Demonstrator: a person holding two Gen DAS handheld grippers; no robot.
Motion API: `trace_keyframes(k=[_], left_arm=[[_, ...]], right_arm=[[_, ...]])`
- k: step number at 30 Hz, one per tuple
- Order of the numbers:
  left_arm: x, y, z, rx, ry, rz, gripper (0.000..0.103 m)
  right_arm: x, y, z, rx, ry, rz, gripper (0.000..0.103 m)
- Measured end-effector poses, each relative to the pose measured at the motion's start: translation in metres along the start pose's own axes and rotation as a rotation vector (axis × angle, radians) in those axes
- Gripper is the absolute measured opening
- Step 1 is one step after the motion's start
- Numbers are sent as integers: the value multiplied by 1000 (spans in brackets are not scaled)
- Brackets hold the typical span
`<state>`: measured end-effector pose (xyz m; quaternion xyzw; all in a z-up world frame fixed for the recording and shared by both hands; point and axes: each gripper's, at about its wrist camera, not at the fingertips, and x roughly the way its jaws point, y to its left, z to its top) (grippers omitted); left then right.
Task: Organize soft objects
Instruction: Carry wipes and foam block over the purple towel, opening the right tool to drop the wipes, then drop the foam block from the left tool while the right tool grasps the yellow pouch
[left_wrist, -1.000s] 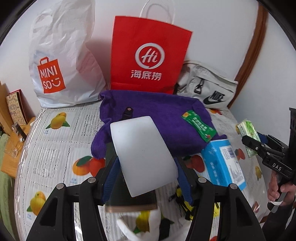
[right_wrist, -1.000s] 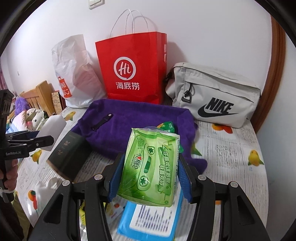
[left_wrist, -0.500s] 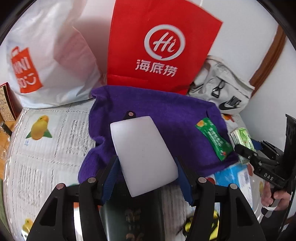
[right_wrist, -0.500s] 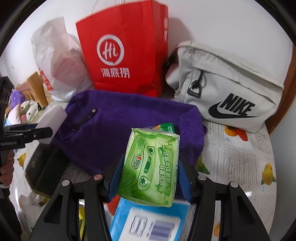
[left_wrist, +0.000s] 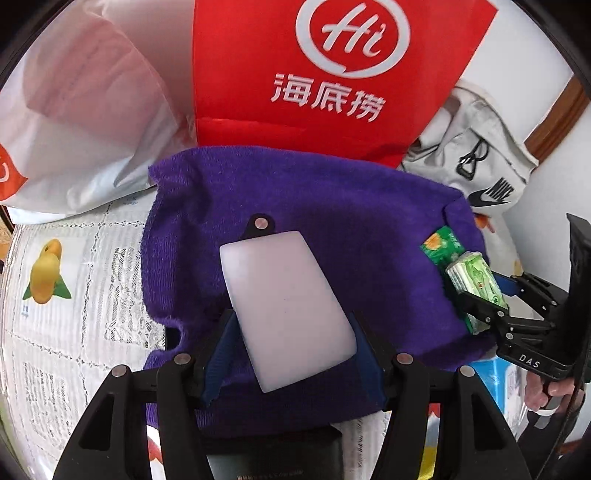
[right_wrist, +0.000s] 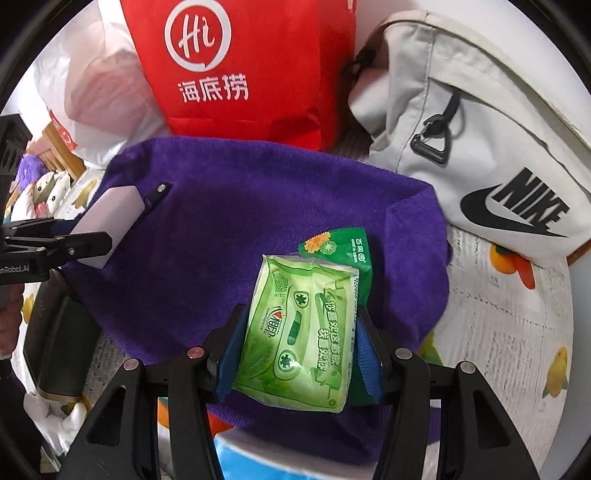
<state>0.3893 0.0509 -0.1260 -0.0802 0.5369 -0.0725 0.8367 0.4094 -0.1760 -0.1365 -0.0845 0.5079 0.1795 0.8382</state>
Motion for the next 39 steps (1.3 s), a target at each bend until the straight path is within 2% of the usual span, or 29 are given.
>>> trace_keyframes(k=[3, 4, 6, 8, 9, 12, 16, 18, 20, 23, 25, 29, 33, 39], left_arm=[[8, 1, 2, -2, 17, 2, 61], [10, 1, 3, -3, 22, 2, 63], [13, 0, 4, -11, 29, 7, 68], [14, -2, 3, -13, 25, -3, 74], [14, -2, 4, -18, 24, -6, 74], [8, -1, 2, -40, 7, -13, 74], [-13, 0, -4, -39, -38, -1, 74], [-28, -5, -10, -5, -62, 16, 74], [-44, -9, -18, 24, -95, 47, 74], [-62, -6, -33, 37, -119, 84, 74], [-75, -1, -46, 35, -133, 82, 74], [-91, 10, -74, 21, -142, 62, 74], [-102, 24, -102, 0, -160, 75, 74], [-117, 37, -141, 12, -192, 139, 74]], right_arm=[[6, -1, 2, 8, 18, 11, 56], [7, -2, 2, 10, 25, 17, 60], [9, -4, 2, 17, 29, 20, 67], [6, -3, 1, 19, 13, 15, 86], [4, -3, 1, 15, 4, 0, 88], [-9, -1, -1, -2, -49, -48, 89], [-36, -1, -8, 32, -103, -44, 89], [-58, 5, -17, 35, -154, -40, 88], [-81, 18, -30, 34, -208, -35, 89], [-103, 39, -50, 31, -233, -14, 89], [-117, 53, -68, 19, -242, 0, 89], [-122, 90, -102, -34, -218, -41, 89], [-102, 127, -126, -85, -120, -29, 88], [-81, 169, -143, -176, -70, -184, 88]])
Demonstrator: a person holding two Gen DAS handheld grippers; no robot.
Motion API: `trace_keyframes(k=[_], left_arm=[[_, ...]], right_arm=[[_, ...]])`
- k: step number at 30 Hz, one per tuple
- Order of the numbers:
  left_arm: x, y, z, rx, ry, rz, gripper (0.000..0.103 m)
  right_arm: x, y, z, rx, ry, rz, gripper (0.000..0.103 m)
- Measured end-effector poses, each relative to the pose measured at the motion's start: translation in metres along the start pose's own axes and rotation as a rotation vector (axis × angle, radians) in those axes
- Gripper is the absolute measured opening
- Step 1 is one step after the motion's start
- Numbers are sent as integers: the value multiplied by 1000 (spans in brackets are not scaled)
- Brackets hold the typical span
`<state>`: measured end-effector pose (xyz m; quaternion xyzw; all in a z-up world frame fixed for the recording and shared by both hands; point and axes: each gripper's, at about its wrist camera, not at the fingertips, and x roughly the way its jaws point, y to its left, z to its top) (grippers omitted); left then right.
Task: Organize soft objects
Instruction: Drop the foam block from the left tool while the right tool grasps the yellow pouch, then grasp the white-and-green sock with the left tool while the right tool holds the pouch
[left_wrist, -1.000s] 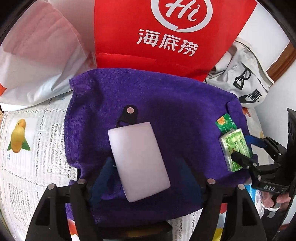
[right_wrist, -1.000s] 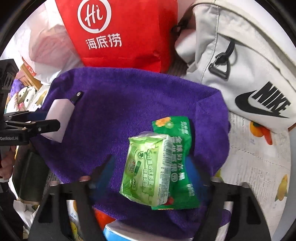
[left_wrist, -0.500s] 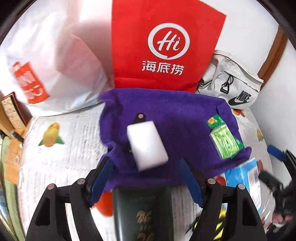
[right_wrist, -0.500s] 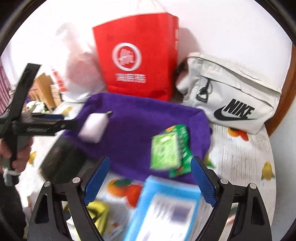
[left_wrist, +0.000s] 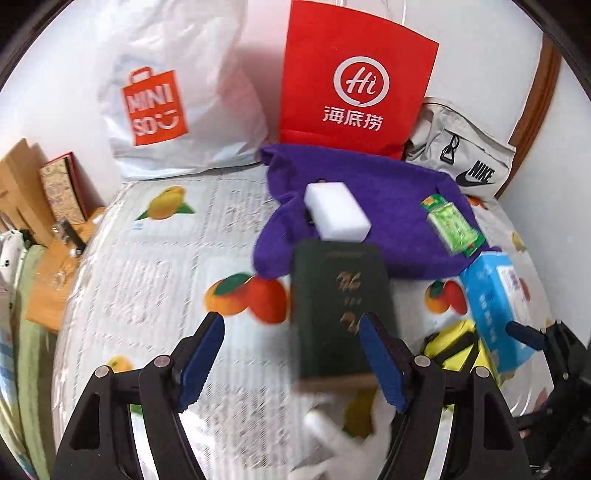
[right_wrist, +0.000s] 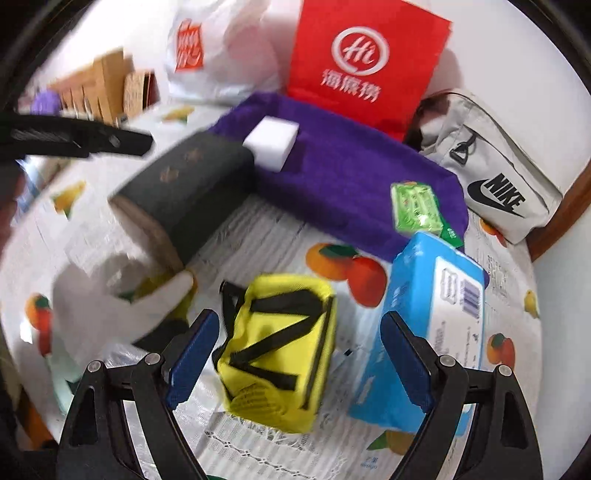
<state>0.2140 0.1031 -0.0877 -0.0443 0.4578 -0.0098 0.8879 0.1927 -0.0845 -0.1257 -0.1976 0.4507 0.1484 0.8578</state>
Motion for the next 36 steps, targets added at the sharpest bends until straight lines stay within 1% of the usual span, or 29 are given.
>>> trace_keyframes(k=[4, 5, 6, 9, 10, 11, 12, 13, 14, 16, 17, 19, 21, 23, 26, 30, 34, 36], left_arm=[[-7, 10, -18, 0, -1, -35, 74], [-8, 13, -22, -4, 0, -48, 74], [-8, 16, -26, -7, 3, -53, 74], [-7, 24, -37, -5, 15, -41, 74], [-7, 25, -40, -3, 19, -37, 74], [-7, 27, -43, -1, 24, -36, 74], [-7, 28, -47, 0, 27, -36, 74], [-8, 29, -51, 0, 27, -38, 74], [-9, 31, -54, 1, 27, -40, 74], [-10, 32, -61, -1, 32, -42, 74], [-11, 33, -65, -1, 35, -41, 74], [-13, 34, -73, -4, 39, -44, 74], [-16, 33, -80, -9, 41, -58, 74], [-19, 33, -87, -18, 43, -73, 74], [-25, 27, -101, -16, 40, -111, 74], [-30, 15, -118, 1, 30, -141, 73], [-27, 7, -128, -32, 33, -225, 73], [-21, 2, -131, -42, 56, -244, 73]], right_arm=[[16, 20, -5, -59, 50, -76, 88], [24, 23, -6, -61, 74, -107, 88], [28, 23, -7, -53, 86, -119, 88], [39, 20, -13, 16, 114, -110, 88], [39, 17, -15, 45, 98, -98, 88], [40, 12, -16, 87, 99, -71, 86], [41, 7, -16, 112, 103, -43, 81], [41, 3, -16, 135, 97, -7, 67], [38, -4, -17, 157, 80, 3, 63], [32, -9, -18, 165, 55, 10, 59], [28, -12, -19, 175, 45, 30, 58], [17, -19, -21, 211, 15, 92, 58], [3, -24, -23, 238, -34, 140, 58], [-11, -26, -25, 249, -86, 147, 58], [-25, -23, -25, 255, -129, 153, 58], [-44, -21, -44, 252, -174, 184, 58], [-60, -21, -70, 254, -196, 195, 58], [-67, -23, -86, 256, -199, 190, 58]])
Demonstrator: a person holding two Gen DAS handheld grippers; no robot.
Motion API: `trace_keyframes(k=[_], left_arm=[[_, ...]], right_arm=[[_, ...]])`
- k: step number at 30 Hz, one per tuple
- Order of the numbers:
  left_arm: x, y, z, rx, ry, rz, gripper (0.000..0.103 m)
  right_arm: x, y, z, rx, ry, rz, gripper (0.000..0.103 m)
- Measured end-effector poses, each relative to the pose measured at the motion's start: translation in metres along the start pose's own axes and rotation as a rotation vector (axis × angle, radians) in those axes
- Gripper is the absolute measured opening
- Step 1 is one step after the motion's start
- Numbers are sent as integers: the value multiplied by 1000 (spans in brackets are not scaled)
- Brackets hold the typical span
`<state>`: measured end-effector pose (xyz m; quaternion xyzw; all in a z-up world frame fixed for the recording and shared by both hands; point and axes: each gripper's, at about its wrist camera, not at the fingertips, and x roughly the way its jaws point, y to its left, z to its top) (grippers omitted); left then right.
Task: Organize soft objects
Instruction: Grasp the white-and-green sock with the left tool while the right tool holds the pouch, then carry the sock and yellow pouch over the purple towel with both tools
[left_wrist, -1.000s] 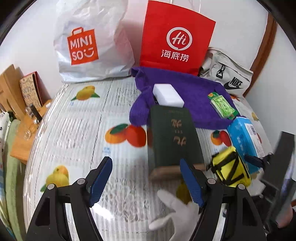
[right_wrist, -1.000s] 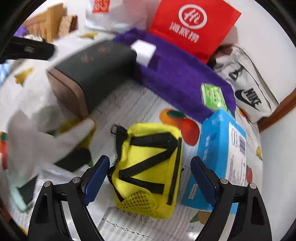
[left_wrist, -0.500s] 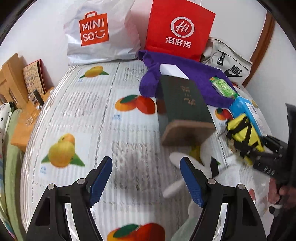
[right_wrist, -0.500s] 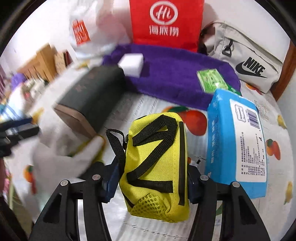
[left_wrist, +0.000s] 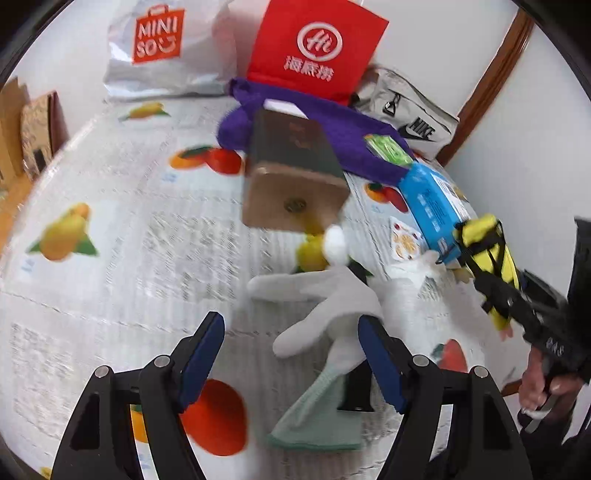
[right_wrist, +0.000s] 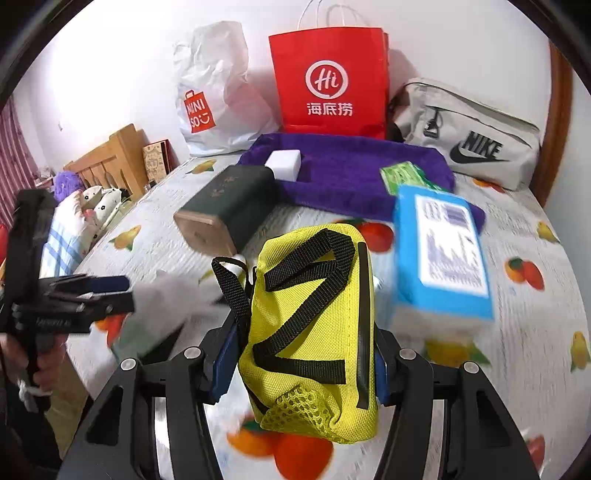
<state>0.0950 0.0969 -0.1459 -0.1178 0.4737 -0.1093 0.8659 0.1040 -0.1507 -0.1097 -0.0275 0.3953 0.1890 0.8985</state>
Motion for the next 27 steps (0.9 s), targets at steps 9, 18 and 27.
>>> trace_keyframes(k=[9, 18, 27], left_arm=[[18, -31, -7, 76, 0, 23, 74], [33, -38, -6, 108, -4, -21, 22], [5, -25, -4, 71, -51, -46, 18]], right_arm=[[-15, -51, -56, 70, 50, -135, 58], [-6, -84, -82, 183, 77, -101, 64], [0, -86, -87, 191, 48, -98, 61]])
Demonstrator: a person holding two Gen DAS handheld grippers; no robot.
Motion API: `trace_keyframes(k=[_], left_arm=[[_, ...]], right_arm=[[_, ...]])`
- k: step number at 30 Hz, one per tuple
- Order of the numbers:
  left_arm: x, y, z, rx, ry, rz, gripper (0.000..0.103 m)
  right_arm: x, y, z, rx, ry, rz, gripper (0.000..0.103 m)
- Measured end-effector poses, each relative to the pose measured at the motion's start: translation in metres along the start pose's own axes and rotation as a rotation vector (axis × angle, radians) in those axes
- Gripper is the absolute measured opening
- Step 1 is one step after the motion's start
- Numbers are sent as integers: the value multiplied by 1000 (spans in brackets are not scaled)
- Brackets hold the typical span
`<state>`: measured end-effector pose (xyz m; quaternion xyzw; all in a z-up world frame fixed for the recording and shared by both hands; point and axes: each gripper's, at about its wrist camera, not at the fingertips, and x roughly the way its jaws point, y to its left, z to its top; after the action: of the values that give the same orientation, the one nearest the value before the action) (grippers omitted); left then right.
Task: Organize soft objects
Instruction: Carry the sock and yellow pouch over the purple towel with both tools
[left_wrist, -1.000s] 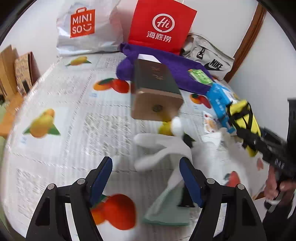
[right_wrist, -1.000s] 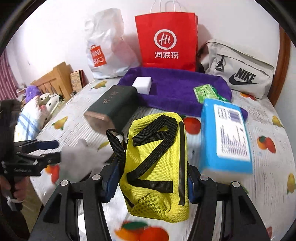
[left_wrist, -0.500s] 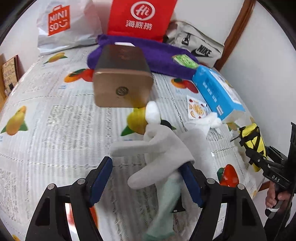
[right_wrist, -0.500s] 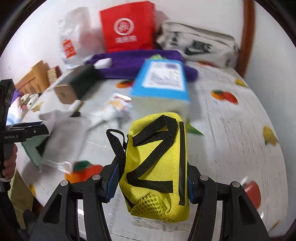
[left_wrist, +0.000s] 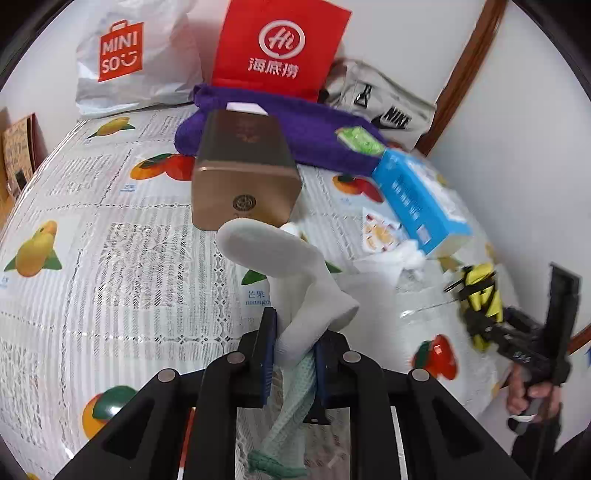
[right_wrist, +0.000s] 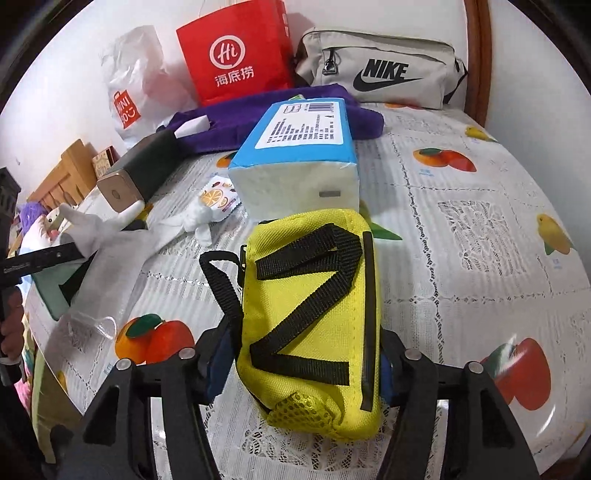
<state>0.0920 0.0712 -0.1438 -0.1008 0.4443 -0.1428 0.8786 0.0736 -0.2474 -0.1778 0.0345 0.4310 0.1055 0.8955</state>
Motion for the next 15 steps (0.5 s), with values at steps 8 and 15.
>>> trace_keyframes(k=[8, 15], left_arm=[[-35, 4, 1, -15, -79, 4, 18], [-51, 5, 3, -27, -105, 6, 18]], right_arm=[[-9, 3, 2, -3, -8, 10, 58], [-26, 7, 9, -13, -38, 1, 58]])
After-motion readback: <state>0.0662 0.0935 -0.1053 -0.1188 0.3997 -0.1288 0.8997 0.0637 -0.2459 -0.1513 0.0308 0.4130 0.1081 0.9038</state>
